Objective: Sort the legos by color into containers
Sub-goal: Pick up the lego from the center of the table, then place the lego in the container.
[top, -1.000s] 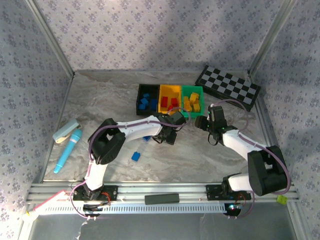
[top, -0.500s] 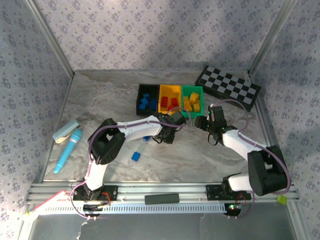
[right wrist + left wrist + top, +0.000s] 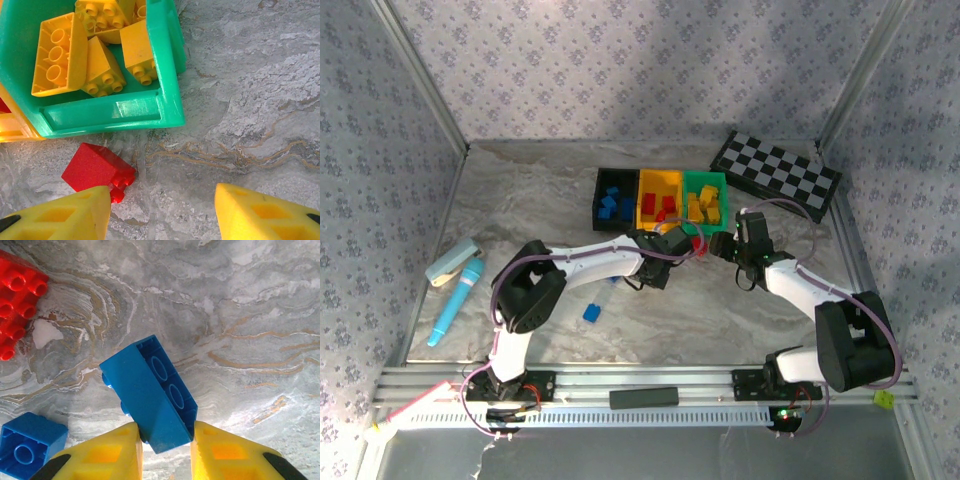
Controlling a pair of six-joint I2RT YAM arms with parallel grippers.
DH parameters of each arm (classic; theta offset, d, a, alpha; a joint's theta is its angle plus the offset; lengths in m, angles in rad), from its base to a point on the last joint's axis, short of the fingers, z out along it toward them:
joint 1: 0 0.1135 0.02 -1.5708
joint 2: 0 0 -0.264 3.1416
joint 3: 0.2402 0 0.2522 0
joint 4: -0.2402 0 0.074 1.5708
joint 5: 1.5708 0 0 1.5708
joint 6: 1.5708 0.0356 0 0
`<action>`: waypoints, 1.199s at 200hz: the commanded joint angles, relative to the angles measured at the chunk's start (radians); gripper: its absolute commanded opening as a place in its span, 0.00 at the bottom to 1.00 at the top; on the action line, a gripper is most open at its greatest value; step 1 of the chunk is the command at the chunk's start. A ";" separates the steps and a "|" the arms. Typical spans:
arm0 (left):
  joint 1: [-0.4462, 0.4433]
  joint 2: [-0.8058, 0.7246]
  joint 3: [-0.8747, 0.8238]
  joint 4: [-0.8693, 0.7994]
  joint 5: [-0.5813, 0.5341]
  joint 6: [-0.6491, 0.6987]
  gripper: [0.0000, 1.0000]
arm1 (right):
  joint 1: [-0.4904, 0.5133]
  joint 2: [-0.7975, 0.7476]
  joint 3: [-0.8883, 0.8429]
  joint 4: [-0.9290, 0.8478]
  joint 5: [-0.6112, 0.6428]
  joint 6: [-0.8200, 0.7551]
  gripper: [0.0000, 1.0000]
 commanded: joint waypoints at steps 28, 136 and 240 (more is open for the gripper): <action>-0.006 -0.096 -0.011 -0.031 -0.086 0.007 0.23 | 0.005 -0.009 0.017 -0.015 0.014 0.002 0.59; 0.156 -0.238 0.086 -0.011 -0.238 0.212 0.20 | 0.006 -0.007 0.017 -0.013 0.016 0.001 0.59; 0.332 0.008 0.317 0.036 -0.175 0.348 0.25 | 0.004 0.012 0.031 -0.013 0.026 -0.007 0.59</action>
